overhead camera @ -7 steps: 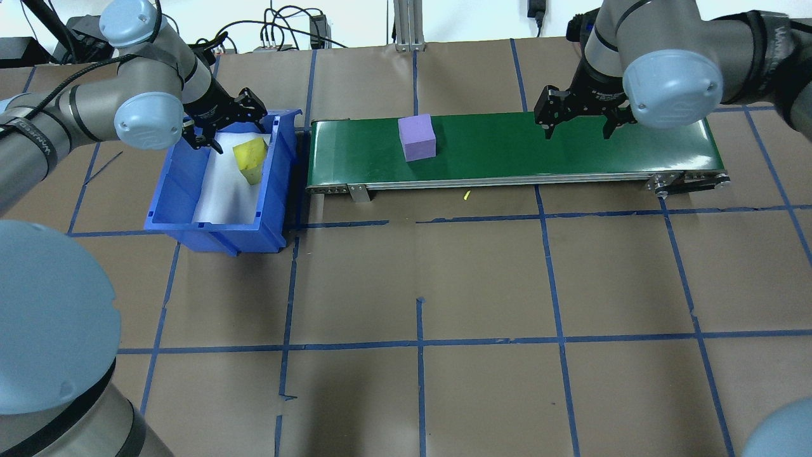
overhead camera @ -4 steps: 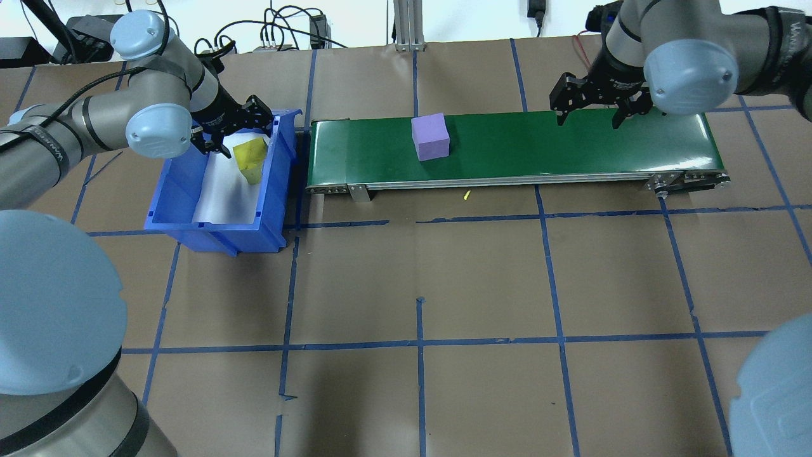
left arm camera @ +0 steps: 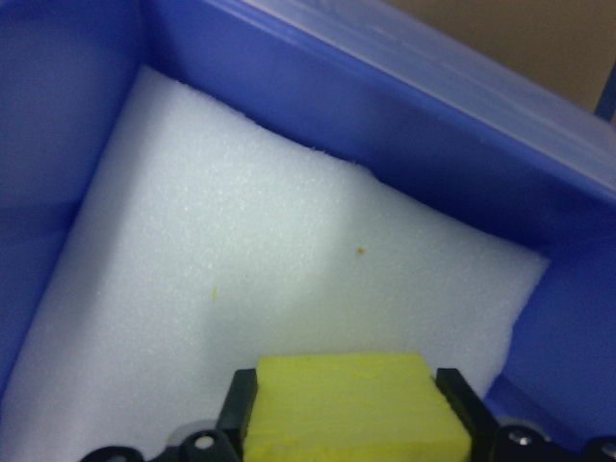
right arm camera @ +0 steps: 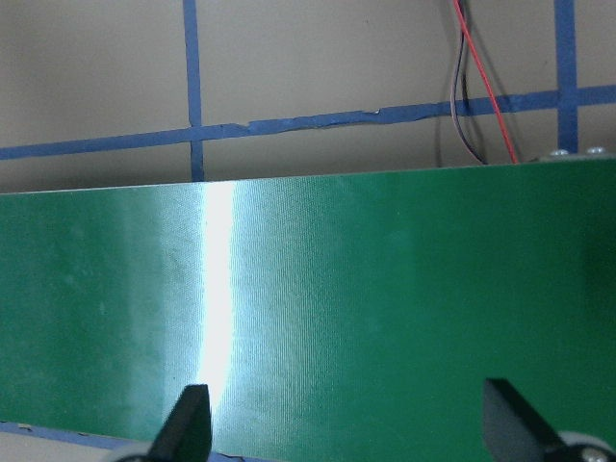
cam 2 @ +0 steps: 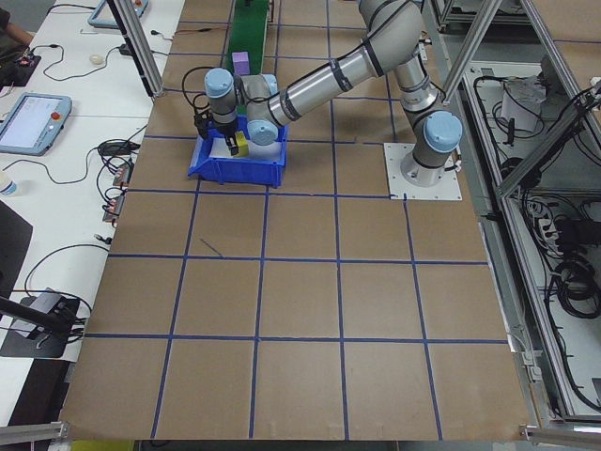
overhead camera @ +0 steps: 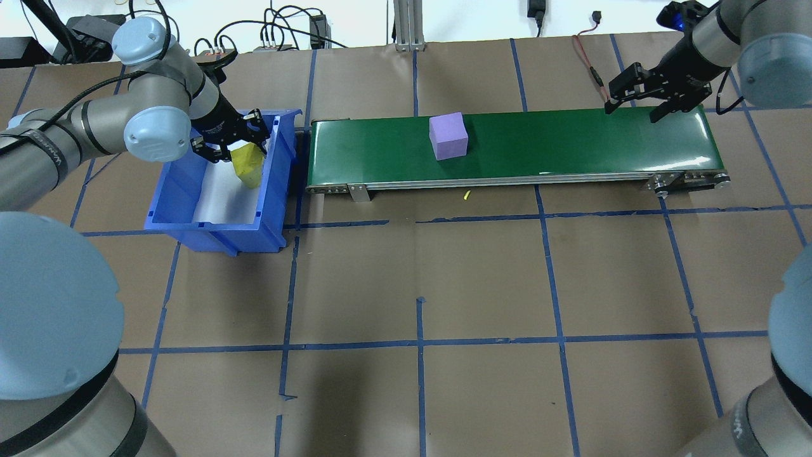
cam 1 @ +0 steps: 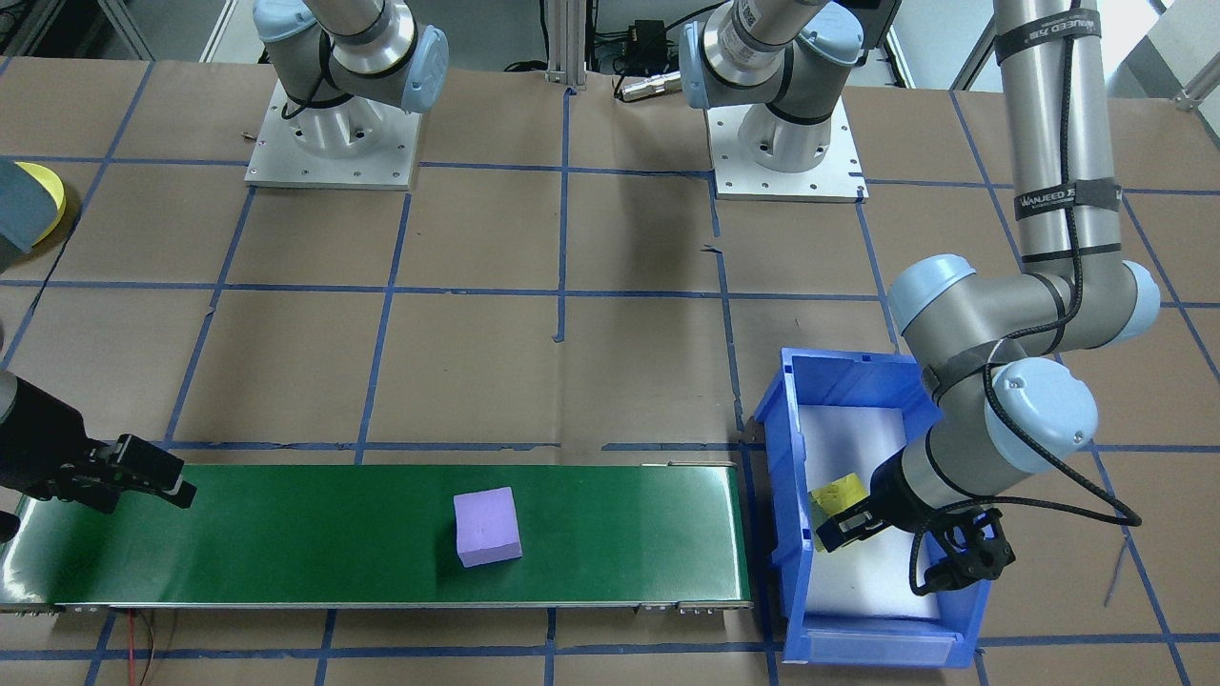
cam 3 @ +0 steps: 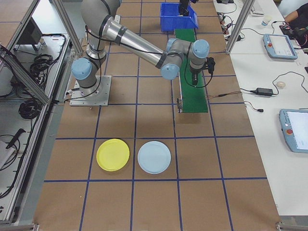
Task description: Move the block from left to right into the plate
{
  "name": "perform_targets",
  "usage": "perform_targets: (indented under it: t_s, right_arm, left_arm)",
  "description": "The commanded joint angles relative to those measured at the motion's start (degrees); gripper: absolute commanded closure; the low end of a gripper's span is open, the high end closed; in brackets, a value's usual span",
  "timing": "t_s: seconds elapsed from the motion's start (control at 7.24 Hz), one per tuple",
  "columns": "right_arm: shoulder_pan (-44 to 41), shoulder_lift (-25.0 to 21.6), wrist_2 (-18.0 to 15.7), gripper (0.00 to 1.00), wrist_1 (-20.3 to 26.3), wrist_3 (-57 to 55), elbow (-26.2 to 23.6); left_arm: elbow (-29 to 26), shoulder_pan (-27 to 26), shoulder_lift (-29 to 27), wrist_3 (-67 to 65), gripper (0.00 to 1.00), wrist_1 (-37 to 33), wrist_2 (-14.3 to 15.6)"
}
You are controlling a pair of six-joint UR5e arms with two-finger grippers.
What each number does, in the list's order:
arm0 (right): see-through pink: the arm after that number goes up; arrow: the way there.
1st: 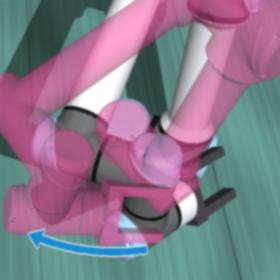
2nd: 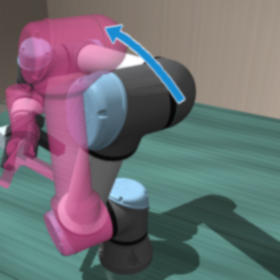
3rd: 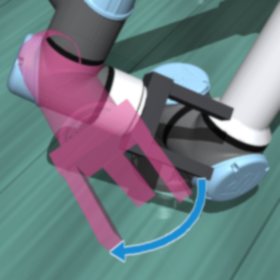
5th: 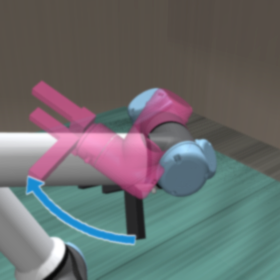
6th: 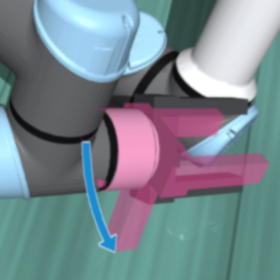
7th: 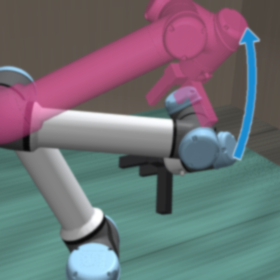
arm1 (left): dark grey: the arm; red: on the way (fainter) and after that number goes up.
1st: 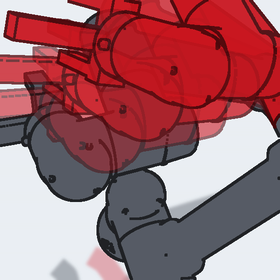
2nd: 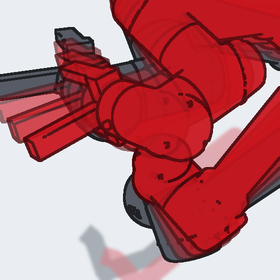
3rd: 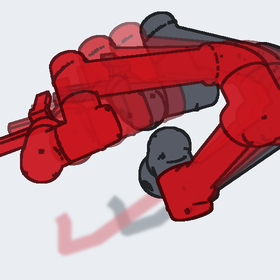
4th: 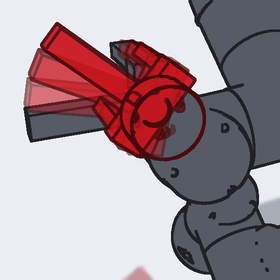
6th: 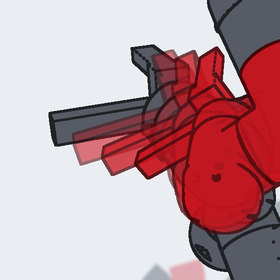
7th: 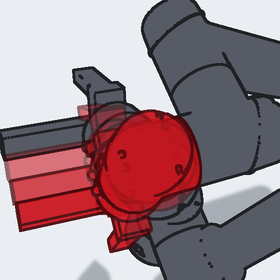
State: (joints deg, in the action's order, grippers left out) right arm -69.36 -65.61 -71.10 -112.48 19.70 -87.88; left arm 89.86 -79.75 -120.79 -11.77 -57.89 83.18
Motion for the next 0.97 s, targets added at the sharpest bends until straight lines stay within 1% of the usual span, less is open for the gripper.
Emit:
perform_targets:
  t_s: [0.0, 0.14, 0.28, 0.41, 0.69, 0.83]
  right_arm:
    - [0.98, 1.79, 0.7, 0.0, 2.51, 4.73, 1.92]
    - [0.98, 1.89, 0.27, 0.0, 2.44, 6.91, 1.58]
    - [0.98, 1.63, -0.43, 0.01, 2.44, 6.85, 1.31]
    - [0.98, 1.45, -0.44, 0.01, 2.35, 6.76, 1.14]
    - [0.98, 1.18, -0.18, 0.01, 2.0, 7.02, 0.0]
    - [0.98, 1.18, -0.18, 0.01, 1.91, 6.94, -0.01]
  left_arm:
    - [-1.26, 1.08, 3.61, 2.97, 0.65, -3.63, 0.14]
    - [-3.18, 1.17, 5.72, 3.33, 0.66, -7.55, 0.32]
    - [-6.68, 1.17, 6.44, 3.34, 0.67, -11.59, 0.93]
    - [-8.8, -0.57, 7.23, 3.42, 0.68, -12.24, 0.67]
    - [-9.44, -9.59, 6.98, 2.9, 0.69, -11.19, 1.11]
    - [-9.44, -12.51, 5.84, 3.51, 0.69, -10.5, 1.98]
